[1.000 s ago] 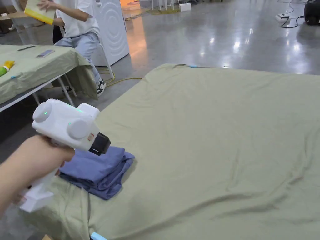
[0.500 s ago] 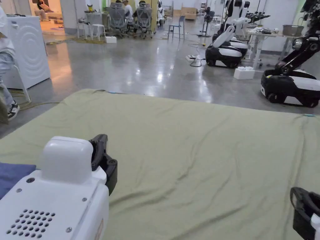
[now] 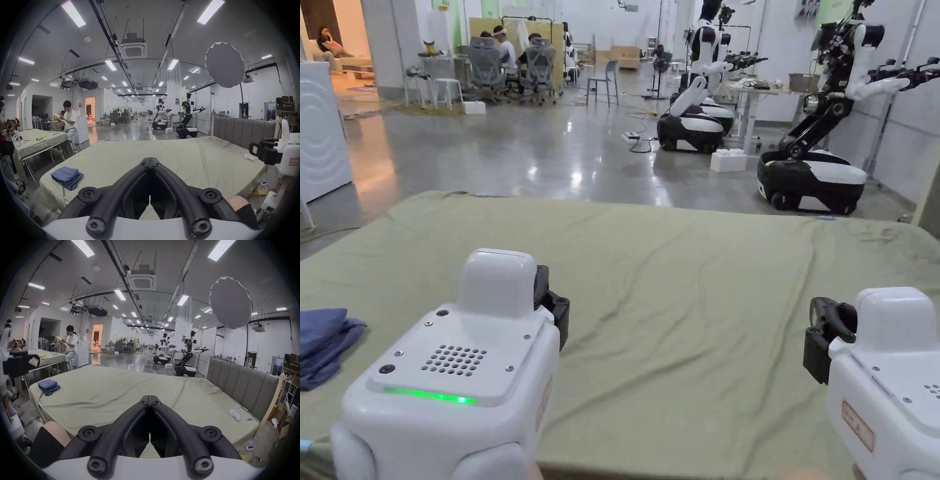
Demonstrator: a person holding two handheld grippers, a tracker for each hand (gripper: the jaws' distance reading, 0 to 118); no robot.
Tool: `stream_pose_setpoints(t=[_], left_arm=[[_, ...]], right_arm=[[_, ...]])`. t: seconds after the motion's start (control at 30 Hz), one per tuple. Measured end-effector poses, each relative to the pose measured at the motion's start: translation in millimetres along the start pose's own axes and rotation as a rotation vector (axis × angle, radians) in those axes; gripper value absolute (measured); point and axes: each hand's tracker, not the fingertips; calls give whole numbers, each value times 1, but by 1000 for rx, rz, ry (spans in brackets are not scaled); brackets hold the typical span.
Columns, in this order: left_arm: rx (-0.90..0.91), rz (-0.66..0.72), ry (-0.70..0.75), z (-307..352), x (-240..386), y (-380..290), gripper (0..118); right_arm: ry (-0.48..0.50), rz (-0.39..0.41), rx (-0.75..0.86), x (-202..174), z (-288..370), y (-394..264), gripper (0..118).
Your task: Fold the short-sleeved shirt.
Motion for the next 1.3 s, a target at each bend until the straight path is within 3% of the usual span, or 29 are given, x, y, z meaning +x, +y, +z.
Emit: stream_pose_setpoints(t=[0.13, 0.27, 0.3, 0.33, 0.4, 0.43, 0.47, 0.5, 0.53, 0.7, 0.9, 1.07, 1.2, 1.3], left_arm=[[42, -36, 16, 29, 6, -4, 0], [67, 29, 3, 52, 2, -6, 0], [71, 33, 6, 58, 1, -6, 4], [84, 41, 6, 65, 0, -7, 20], [99, 47, 2, 76, -4, -7, 46], [96, 50, -6, 80, -6, -6, 46], [88, 59, -8, 83, -7, -5, 83], [82, 66, -7, 87, -9, -7, 113], [92, 70, -5, 91, -11, -7, 117], [98, 50, 36, 99, -13, -11, 118], [67, 70, 52, 107, -16, -11, 118], [71, 95, 35, 111, -15, -9, 118], [88, 84, -2, 104, -8, -5, 118], [109, -16, 88, 92, 3, 5, 118]], right_arm=[[-18, -23, 33, 1, 26, -6, 2], [-30, -7, 33, -6, 47, -13, 2], [-29, -3, 26, -8, 51, -15, 5], [-36, 1, 15, -9, 55, -16, 19], [-49, -3, 15, -11, 62, -19, 33], [-56, -8, 16, -12, 65, -20, 33], [-58, -12, 12, -13, 66, -20, 63], [-70, -18, 3, -14, 68, -21, 106], [-72, -27, 17, -14, 74, -22, 118], [-97, -27, 28, -20, 86, -18, 118], [-2, -159, 8, -17, 95, -15, 118], [-76, -185, -8, -27, 103, -9, 118], [-17, -166, 47, -26, 103, -6, 118], [-6, -149, 35, -24, 85, -5, 118]])
